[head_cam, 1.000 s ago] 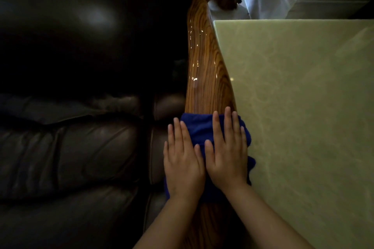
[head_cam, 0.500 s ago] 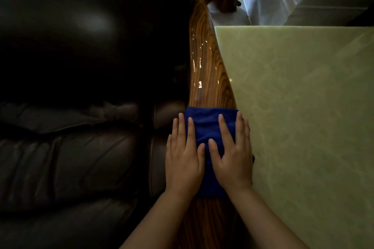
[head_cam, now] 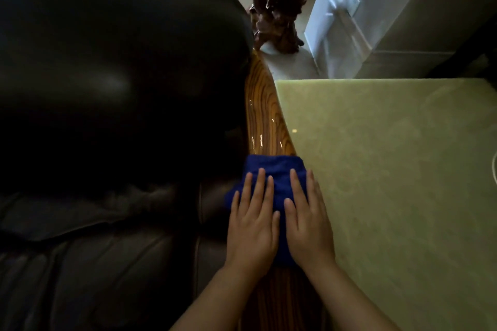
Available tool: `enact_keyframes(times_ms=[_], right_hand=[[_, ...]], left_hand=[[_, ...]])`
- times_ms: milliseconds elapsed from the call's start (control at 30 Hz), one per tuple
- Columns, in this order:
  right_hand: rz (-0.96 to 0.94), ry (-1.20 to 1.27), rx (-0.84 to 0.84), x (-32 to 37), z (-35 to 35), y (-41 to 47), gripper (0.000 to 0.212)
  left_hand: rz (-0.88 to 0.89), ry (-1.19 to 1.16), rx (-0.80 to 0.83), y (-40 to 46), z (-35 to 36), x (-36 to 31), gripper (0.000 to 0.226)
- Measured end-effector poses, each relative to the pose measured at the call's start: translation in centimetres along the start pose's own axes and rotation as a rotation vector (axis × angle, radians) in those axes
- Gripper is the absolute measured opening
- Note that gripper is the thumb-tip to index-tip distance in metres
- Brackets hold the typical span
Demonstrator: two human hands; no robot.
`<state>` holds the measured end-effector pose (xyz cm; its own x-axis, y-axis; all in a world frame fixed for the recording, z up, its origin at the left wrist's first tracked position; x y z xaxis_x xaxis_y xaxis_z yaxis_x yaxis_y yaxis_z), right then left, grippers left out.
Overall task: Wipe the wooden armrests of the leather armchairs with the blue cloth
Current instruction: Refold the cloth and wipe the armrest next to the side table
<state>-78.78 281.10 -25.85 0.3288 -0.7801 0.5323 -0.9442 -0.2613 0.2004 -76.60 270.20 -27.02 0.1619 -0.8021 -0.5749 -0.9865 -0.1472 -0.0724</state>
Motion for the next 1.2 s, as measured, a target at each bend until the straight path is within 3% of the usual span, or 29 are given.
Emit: enact_keyframes(times_ms=[367,467,567,700,1067,1200], right_hand=[[-0.020,0.011,0.134,-2.2,1.5,13.4,0.054],[0.000,0.061,0.143,-2.5,0.8,14.6,0.059],[-0.111,0.279,0.151,-3.1,0.2,12.1,0.069],[-0.129,0.401,0.260,-3.9,1.1,13.1,0.062],[-0.146,0.346,0.504,-5.8,0.3,22.2,0.074],[-0.113,0.375,0.549,-5.9,-0.2,23.1,0.078]], left_hand=[[-0.072,0.019,-0.002,13.2,-1.2,-1.2,0.057],[-0.051,0.075,0.066,14.2,-2.5,-0.8,0.065],[0.050,0.095,0.166,12.9,-3.2,0.2,0.074],[0.045,0.126,0.267,15.1,-3.3,-0.3,0.074],[-0.040,0.330,0.418,23.6,-6.2,-3.1,0.092],[-0.067,0.271,0.409,23.8,-6.6,-3.5,0.093]])
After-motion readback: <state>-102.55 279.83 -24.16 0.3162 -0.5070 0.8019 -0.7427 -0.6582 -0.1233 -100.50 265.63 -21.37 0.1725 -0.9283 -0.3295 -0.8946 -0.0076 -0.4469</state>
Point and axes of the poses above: each hand's wrist, its own y-axis towards the middle knuckle, its own z-axis out of the palm, x = y × z, the point moved 3 cm from there along y, towards the middle knuckle, and after that the axes turned 13 degrees about -z, right-handed, at the moved point
